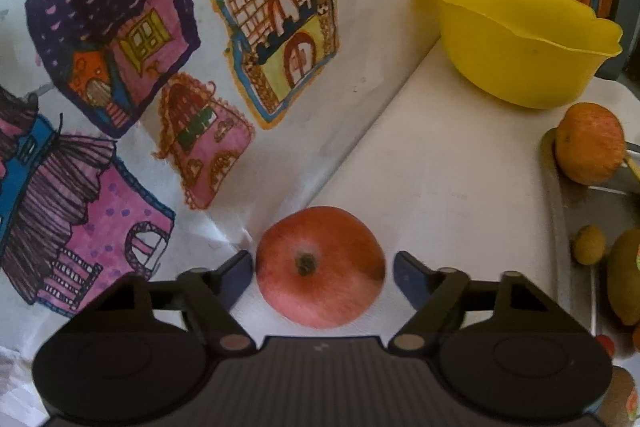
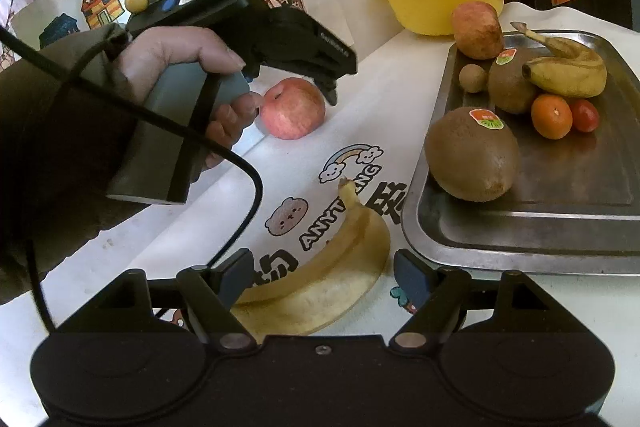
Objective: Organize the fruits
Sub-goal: 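Close the right tool on the banana while the left tool grasps the red apple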
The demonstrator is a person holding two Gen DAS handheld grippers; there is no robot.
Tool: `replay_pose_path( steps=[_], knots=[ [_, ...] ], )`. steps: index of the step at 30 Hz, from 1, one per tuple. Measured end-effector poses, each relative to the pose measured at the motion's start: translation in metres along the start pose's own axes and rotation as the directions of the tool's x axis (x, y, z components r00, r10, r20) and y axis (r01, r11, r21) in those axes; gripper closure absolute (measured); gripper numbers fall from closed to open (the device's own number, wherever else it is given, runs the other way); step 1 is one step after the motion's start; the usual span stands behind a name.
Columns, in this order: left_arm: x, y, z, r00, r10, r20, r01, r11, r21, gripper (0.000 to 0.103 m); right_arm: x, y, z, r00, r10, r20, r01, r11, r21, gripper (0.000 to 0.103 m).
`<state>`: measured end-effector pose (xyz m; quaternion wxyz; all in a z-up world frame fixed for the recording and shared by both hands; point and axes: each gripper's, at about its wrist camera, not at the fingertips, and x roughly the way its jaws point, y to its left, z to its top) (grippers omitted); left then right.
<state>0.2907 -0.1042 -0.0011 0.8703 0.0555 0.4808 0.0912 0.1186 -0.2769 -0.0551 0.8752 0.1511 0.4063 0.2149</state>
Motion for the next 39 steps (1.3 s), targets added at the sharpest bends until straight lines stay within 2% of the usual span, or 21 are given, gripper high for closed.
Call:
replay_pose_path(
  steps=[6, 16, 24, 30, 34, 39],
  knots=[
    [0.008, 0.000, -0.006, 0.999, -0.021, 0.025, 0.020, 1.000, 0.020, 0.027, 0.000, 0.006, -0.003, 0.999, -0.039, 0.022, 0.039, 0.999, 0.014, 0.025],
    [0.007, 0.028, -0.033, 0.995, -0.097, 0.030, 0.095, 0.993, 0.068, 0.027, 0.005, 0.022, -0.005, 0.984, -0.174, 0.037, 0.174, 0.985, 0.010, 0.039],
    [-0.001, 0.049, -0.059, 0.990, -0.134, 0.030, 0.130, 0.984, 0.124, 0.027, 0.006, 0.029, -0.011, 0.969, -0.240, 0.051, 0.240, 0.971, 0.009, 0.040],
    [0.001, 0.052, -0.075, 0.984, -0.175, 0.040, 0.165, 0.970, 0.178, 0.027, 0.010, 0.030, -0.003, 0.964, -0.266, 0.018, 0.266, 0.964, 0.010, 0.039],
    [0.004, 0.051, -0.080, 0.979, -0.193, 0.067, 0.174, 0.959, 0.222, 0.027, 0.009, 0.037, -0.008, 0.952, -0.303, 0.037, 0.302, 0.953, 0.030, 0.037],
    [0.012, 0.056, -0.083, 0.975, -0.215, 0.061, 0.197, 0.956, 0.218, 0.026, 0.020, 0.047, -0.011, 0.933, -0.354, 0.066, 0.355, 0.935, -0.010, 0.036]
  ],
)
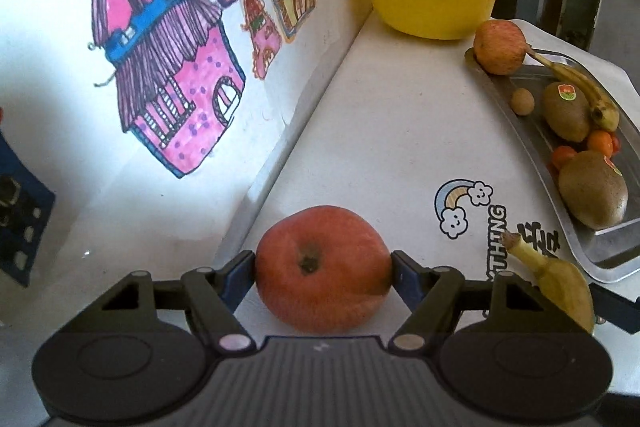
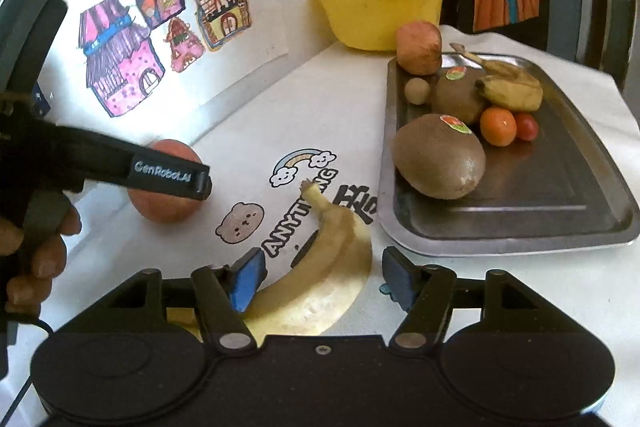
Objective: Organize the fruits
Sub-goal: 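Close the right tool on the banana while the left tool grasps the red apple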
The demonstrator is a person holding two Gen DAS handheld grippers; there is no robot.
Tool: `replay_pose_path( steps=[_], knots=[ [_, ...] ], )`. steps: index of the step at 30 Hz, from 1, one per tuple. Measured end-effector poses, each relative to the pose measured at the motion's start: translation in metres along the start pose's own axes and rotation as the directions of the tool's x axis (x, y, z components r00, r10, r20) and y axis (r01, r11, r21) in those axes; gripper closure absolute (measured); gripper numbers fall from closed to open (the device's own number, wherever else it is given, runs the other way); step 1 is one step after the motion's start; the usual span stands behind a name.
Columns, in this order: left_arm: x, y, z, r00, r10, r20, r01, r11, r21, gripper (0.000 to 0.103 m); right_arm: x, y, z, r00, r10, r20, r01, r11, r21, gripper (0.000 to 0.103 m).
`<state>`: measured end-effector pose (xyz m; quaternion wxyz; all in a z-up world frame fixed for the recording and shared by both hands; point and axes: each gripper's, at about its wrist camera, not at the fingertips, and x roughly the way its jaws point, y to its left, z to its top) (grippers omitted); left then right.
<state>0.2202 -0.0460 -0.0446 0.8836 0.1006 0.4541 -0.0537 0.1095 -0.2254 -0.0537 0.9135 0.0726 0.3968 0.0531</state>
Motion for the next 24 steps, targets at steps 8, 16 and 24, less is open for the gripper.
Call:
replay_pose_path(
  steps=[8, 16, 24],
  knots=[
    [-0.013, -0.004, -0.008, 1.000, -0.017, 0.000, 0.016, 0.999, 0.042, 0.025, 0.003, 0.013, -0.002, 0.999, -0.054, 0.000, 0.054, 0.998, -0.028, 0.039],
    [0.001, -0.013, -0.002, 1.000, -0.022, 0.013, 0.021, 0.997, 0.079, 0.026, -0.002, 0.017, -0.007, 0.996, -0.086, 0.008, 0.086, 0.996, 0.003, 0.038],
    [-0.004, -0.015, -0.008, 0.998, -0.048, 0.031, 0.045, 0.994, 0.097, 0.026, -0.004, 0.019, -0.008, 0.998, -0.066, 0.006, 0.066, 0.998, -0.018, 0.048]
  ],
)
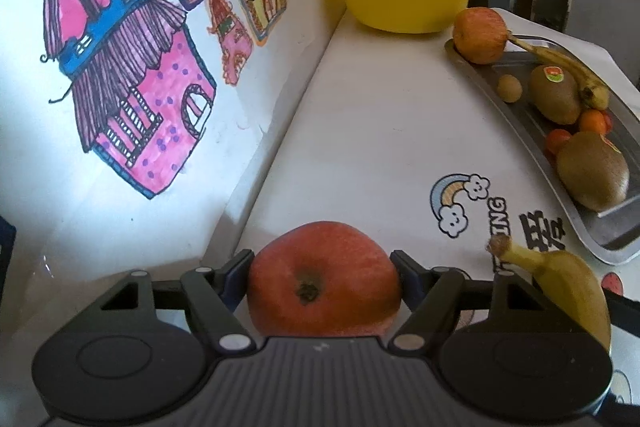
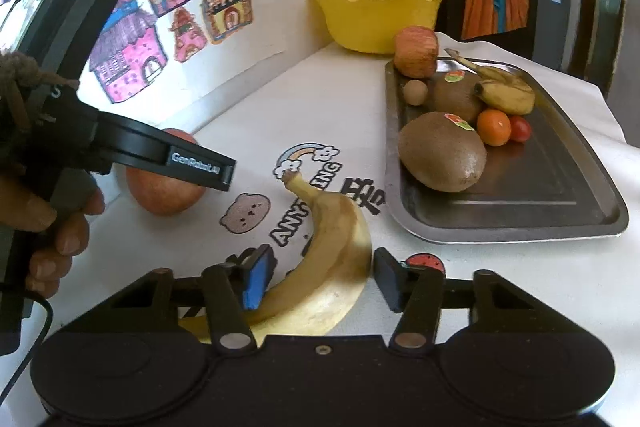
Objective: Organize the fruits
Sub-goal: 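Close the right tool on the banana while the left tool grasps the red apple, then lift the banana with the right tool while the left tool lifts the apple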
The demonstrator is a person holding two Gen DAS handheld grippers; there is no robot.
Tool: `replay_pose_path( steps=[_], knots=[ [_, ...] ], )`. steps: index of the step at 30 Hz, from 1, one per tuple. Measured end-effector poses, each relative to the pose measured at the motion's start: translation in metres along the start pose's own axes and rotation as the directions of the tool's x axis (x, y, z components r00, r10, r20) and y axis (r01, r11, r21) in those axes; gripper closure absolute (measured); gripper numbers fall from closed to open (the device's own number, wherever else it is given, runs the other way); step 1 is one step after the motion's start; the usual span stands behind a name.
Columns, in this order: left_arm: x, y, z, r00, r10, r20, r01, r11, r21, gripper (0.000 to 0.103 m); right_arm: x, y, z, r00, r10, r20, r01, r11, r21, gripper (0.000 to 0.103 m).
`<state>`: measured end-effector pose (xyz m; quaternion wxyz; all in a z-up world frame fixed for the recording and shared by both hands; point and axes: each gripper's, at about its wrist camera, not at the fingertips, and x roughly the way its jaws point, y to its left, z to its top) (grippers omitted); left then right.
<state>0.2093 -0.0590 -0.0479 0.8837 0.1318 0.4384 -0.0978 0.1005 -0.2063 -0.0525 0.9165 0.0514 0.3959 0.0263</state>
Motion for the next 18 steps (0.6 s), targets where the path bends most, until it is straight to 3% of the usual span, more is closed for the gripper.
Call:
replay_pose_path(
  steps=[4, 8, 13, 16, 18],
  knots=[
    [-0.009, 0.002, -0.009, 1.000, -0.025, 0.002, 0.025, 1.000, 0.004, 0.026, -0.002, -0.002, 0.001, 1.000, 0.019, -0.011, -0.020, 1.000, -0.018, 0.051],
    [-0.021, -0.002, -0.022, 0.999, -0.048, -0.001, 0.048, 0.999, 0.011, 0.026, -0.012, -0.004, -0.001, 0.999, 0.047, -0.019, -0.049, 0.992, -0.116, 0.054],
    [-0.034, -0.014, -0.038, 0.998, -0.067, 0.014, 0.066, 0.996, 0.058, 0.026, -0.020, -0.018, -0.006, 0.997, 0.066, -0.036, -0.070, 0.991, -0.116, 0.054],
    [-0.036, -0.016, -0.039, 0.998, -0.059, 0.016, 0.059, 0.997, 0.054, 0.026, -0.020, -0.021, -0.011, 0.998, 0.061, -0.030, -0.063, 0.994, -0.089, 0.051],
    [-0.036, -0.014, -0.038, 0.998, -0.061, 0.017, 0.060, 0.997, 0.037, 0.026, -0.019, -0.021, -0.011, 0.999, 0.045, -0.021, -0.047, 0.996, -0.079, 0.044]
  ],
)
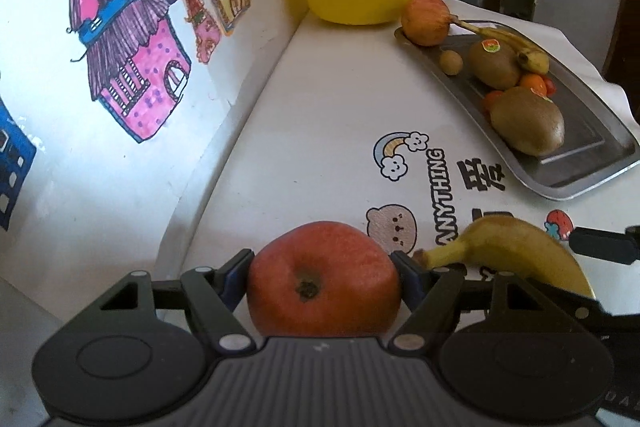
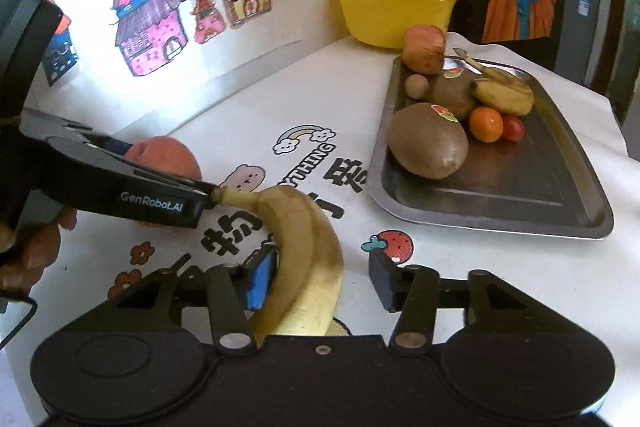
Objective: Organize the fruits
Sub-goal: 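Lift the banana with the right tool while the left tool lifts the apple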
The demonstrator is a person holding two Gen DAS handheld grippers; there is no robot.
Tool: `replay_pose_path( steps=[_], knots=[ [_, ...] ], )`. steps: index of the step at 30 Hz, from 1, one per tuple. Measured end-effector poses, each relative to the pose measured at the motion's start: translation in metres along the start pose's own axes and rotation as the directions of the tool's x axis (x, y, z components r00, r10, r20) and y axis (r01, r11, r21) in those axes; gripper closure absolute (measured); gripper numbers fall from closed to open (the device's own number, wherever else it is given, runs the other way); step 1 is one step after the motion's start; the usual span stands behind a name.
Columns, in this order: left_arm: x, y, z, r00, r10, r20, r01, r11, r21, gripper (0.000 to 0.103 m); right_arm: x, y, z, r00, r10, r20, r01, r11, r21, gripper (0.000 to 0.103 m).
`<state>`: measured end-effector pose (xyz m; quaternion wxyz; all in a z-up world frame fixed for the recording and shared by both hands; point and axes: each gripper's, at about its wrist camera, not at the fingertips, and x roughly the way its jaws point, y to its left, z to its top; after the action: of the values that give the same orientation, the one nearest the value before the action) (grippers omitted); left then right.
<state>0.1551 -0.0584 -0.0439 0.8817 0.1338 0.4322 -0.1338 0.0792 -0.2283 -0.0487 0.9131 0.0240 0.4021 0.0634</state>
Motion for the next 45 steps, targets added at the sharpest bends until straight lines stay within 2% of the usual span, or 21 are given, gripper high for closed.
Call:
replay_pose_path(
  steps=[6, 9, 14, 16, 18, 19, 31, 35, 37, 38, 45],
  knots=[
    [-0.001, 0.002, 0.000, 1.000, -0.009, 0.001, 0.009, 1.000, -0.020, 0.025, -0.004, 0.005, -0.009, 0.999, -0.050, 0.017, 0.049, 0.996, 0.076, 0.044],
    [0.000, 0.005, -0.002, 1.000, -0.018, -0.013, 0.018, 0.999, -0.033, 0.025, -0.004, 0.015, -0.016, 0.996, -0.075, 0.039, 0.074, 0.996, 0.040, 0.038],
    [-0.002, 0.006, -0.005, 1.000, -0.022, -0.014, 0.022, 0.999, -0.028, 0.025, -0.003, 0.026, -0.017, 0.993, -0.117, 0.035, 0.117, 0.993, 0.002, 0.039],
    [-0.002, 0.006, -0.008, 1.000, -0.023, -0.003, 0.023, 0.999, -0.029, 0.027, -0.003, 0.028, -0.019, 0.992, -0.118, 0.047, 0.118, 0.993, 0.003, 0.045],
    [-0.002, 0.006, -0.007, 1.000, -0.019, -0.001, 0.019, 0.999, -0.033, 0.027, -0.004, 0.030, -0.020, 0.991, -0.117, 0.060, 0.118, 0.993, -0.001, 0.059],
    [-0.002, 0.005, -0.007, 1.000, -0.018, -0.001, 0.018, 0.999, -0.033, 0.027, -0.004, 0.030, -0.020, 0.991, -0.118, 0.063, 0.118, 0.993, -0.001, 0.061],
    [-0.005, -0.005, -0.011, 1.000, -0.025, 0.013, 0.025, 0.999, -0.028, 0.026, -0.008, 0.021, -0.022, 0.990, -0.129, 0.060, 0.130, 0.992, -0.007, 0.064],
    [-0.005, -0.005, -0.010, 1.000, -0.023, 0.014, 0.024, 0.999, -0.028, 0.026, -0.005, 0.018, -0.020, 0.990, -0.124, 0.064, 0.124, 0.992, 0.001, 0.057],
    [-0.005, -0.006, -0.011, 1.000, -0.018, 0.019, 0.019, 0.999, -0.030, 0.027, -0.003, 0.019, -0.019, 0.991, -0.119, 0.069, 0.119, 0.993, -0.006, 0.059],
    [-0.006, -0.006, -0.012, 1.000, -0.017, 0.022, 0.017, 0.999, -0.031, 0.027, -0.003, 0.019, -0.019, 0.991, -0.116, 0.073, 0.117, 0.993, -0.010, 0.063],
    [-0.008, -0.004, -0.014, 0.999, -0.021, 0.031, 0.022, 0.998, -0.053, 0.026, -0.006, 0.020, -0.023, 0.988, -0.121, 0.099, 0.125, 0.991, -0.038, 0.066]
  ],
)
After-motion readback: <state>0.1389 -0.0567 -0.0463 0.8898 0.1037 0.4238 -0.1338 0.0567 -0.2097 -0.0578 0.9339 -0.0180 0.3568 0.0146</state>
